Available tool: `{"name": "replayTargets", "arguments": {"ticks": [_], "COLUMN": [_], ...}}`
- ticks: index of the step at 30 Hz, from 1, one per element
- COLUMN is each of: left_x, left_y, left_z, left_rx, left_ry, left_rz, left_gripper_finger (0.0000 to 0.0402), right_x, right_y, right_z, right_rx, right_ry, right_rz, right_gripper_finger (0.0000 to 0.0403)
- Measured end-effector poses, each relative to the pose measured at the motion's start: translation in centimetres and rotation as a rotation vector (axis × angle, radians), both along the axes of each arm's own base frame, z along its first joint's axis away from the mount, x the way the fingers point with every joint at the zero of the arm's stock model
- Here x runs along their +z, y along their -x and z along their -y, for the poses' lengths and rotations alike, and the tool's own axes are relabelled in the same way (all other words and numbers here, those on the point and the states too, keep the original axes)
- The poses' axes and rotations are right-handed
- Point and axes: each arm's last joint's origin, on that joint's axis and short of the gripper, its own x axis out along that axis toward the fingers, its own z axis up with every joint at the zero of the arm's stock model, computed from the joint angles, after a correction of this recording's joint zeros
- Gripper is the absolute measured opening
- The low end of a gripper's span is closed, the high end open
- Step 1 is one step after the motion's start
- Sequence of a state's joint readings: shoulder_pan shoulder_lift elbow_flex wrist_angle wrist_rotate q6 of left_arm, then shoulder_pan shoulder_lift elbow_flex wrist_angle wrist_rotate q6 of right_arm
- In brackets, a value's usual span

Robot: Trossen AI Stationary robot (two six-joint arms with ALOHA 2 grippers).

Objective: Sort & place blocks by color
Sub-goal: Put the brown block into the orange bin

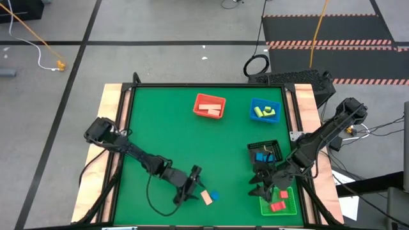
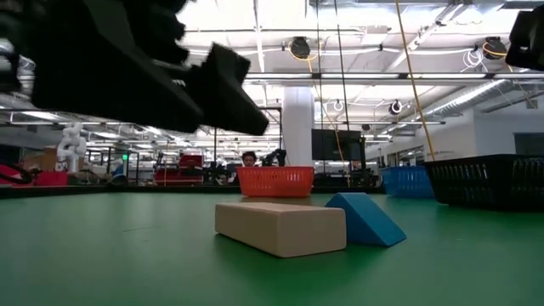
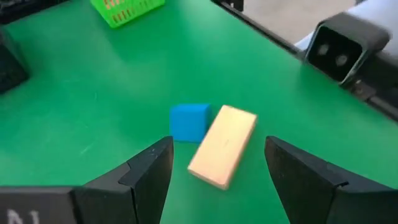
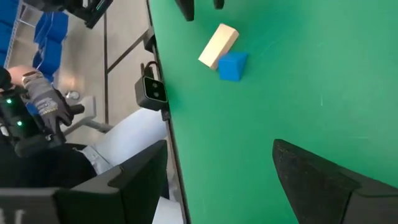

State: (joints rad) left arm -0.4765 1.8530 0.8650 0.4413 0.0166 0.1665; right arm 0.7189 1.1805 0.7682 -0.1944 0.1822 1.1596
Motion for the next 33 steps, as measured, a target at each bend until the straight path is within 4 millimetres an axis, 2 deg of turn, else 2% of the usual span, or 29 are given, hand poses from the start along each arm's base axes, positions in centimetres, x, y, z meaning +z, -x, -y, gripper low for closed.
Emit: {"name": "replayTargets", "arguments": {"ticks": [10, 17, 26, 33], "left_x": [-1.3, -2.5, -3.8, -4.7], "left_y": [-1.2, -1.3, -3.5, -3.3], "left_z": [-1.8, -1.4, -0.6, -1.0], "left_rx": [-0.07, -0.154, -0.177, -0.091], "left_ry": [0.045, 0.04, 0.005, 0.08], "left_rz": [-0.035, -0.051, -0.029, -0.181], "left_gripper_finger": [0.0255, 0.0255, 0.0255, 0.0241], "right_x": [-1.9, -3.7, -5.1, -5.1], "right_y": [0.5, 0.9, 0.9, 0.9], "right_z": [0.5, 0.8, 1.5, 1.5], "right_rx": [-0.028, -0.028, -0.057, -0.054], "right_ry": [0.002, -0.021, -0.09, -0.087], "right_rz": [-0.051, -0.026, 0.034, 0.041], "right_gripper_finger": [0.0281, 0.0281, 0.0281, 0.0281]}}
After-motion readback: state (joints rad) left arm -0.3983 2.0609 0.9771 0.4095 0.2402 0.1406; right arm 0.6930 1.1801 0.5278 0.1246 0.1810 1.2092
